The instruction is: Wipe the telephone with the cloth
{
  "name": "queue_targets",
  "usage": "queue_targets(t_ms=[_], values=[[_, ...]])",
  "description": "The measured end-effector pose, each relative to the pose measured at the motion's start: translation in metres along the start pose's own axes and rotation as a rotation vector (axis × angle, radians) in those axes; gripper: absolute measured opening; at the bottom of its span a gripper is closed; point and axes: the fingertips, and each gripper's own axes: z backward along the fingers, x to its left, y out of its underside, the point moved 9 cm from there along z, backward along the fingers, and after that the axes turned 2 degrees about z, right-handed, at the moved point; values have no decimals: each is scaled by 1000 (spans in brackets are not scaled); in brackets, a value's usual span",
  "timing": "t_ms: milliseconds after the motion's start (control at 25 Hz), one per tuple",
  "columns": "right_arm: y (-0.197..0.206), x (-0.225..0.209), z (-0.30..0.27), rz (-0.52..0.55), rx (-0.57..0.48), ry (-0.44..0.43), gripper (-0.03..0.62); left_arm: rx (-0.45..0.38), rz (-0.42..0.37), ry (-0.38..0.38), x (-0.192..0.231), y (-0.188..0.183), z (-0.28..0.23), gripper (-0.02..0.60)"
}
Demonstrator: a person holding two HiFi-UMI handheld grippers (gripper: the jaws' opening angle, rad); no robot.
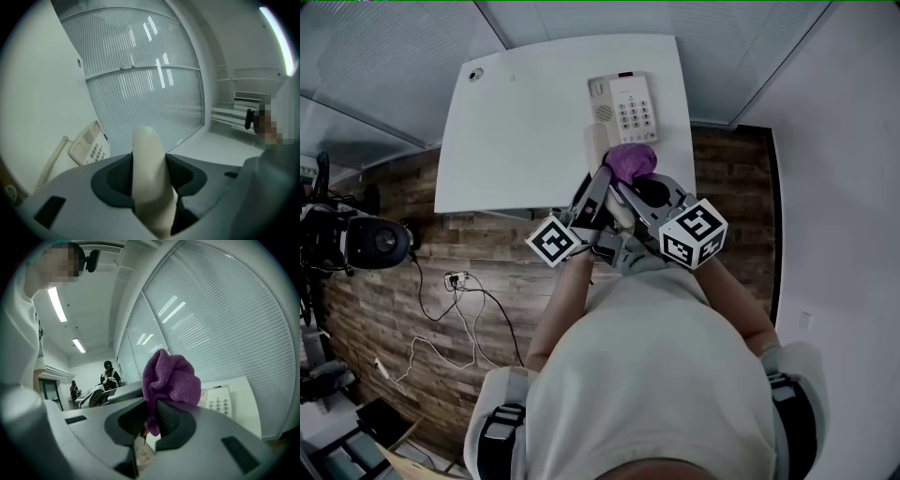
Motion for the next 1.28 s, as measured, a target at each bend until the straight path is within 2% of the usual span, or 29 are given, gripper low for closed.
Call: queue_targets(t_ms=[240,400,520,720,1280], values=[[2,2,5,-15,13,-52,46,-3,-25,-2,-3,1,3,227],[6,2,9,-23,26,-78,46,-3,-14,-23,-2,4,7,227],[9,6,12,-8,45,-103,46,-14,-34,-18,-3,1,9,227],[16,13,16,16,79,-138,46,-45,-25,-34,0,-4,14,227],[38,14,33,-3,153,-127,46,-100,-49,-55,1,-17,23,227]])
